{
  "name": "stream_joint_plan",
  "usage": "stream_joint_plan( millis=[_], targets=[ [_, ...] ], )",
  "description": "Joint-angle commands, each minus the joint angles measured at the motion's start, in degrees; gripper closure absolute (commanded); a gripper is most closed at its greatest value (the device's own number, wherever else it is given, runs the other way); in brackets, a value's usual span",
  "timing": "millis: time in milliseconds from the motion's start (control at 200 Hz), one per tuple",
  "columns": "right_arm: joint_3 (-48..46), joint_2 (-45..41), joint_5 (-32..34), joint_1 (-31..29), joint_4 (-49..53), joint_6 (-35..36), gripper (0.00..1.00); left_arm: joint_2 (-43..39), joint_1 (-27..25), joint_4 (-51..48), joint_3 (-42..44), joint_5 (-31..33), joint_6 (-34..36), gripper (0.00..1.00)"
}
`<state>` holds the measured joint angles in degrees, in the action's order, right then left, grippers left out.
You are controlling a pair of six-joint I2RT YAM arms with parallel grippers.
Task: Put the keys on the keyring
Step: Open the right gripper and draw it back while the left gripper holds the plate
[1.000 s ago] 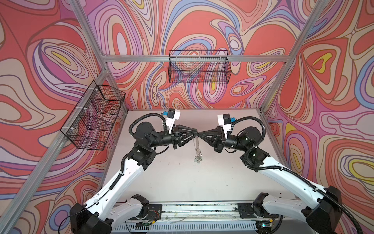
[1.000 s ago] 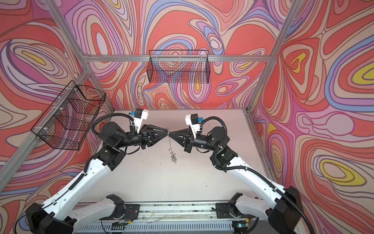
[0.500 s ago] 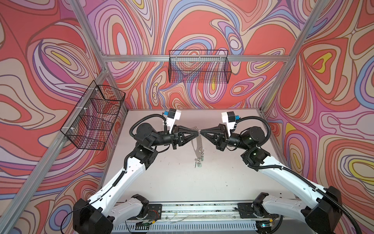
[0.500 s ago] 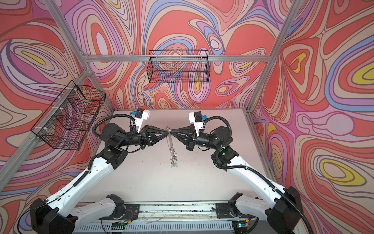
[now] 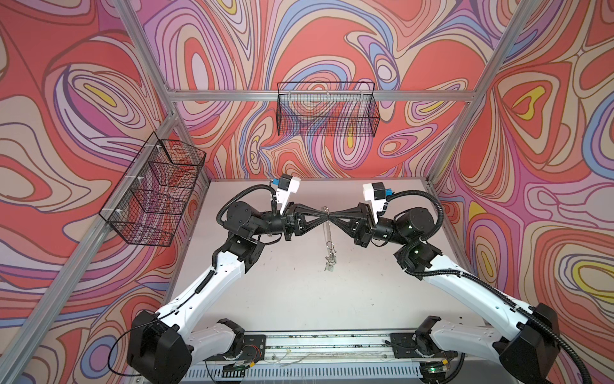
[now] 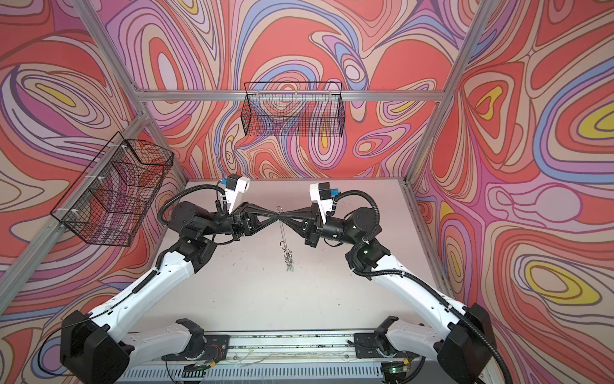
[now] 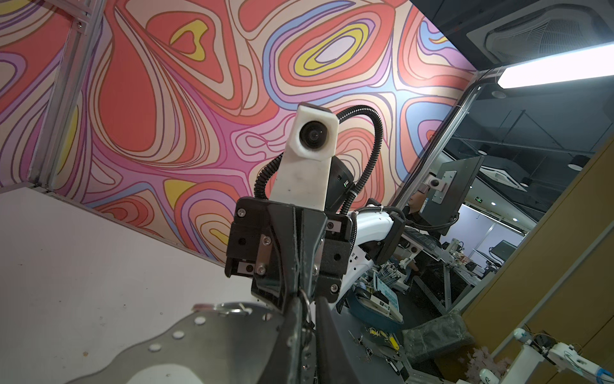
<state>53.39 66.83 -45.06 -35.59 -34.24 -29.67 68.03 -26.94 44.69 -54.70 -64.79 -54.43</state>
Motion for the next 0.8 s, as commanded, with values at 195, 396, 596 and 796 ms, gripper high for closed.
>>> stream_joint_plan(
  millis=[195, 396, 596, 796],
  targets=[
    [0.4, -0.1, 1.1, 0.4, -0.5, 0.2, 1.00, -1.9, -0.1, -2.0, -0.4, -1.7, 2.7, 1.00],
    [0.5, -0.4, 1.2, 0.5, 0.5, 0.7, 1.00, -6.2, -0.1, -26.1, -2.7, 4.9, 20.3, 1.00],
    [0.3, -0.2, 0.8, 0.4, 0.8, 0.8, 1.00, -7.2, -0.1, -31.5, -3.8, 7.7, 24.2, 1.00],
    [-1.6, -4.8, 8.3, 0.7, 6.8, 4.7, 0.59, -7.9, -0.1, -34.8, -5.1, 8.4, 26.7, 1.00]
  ],
)
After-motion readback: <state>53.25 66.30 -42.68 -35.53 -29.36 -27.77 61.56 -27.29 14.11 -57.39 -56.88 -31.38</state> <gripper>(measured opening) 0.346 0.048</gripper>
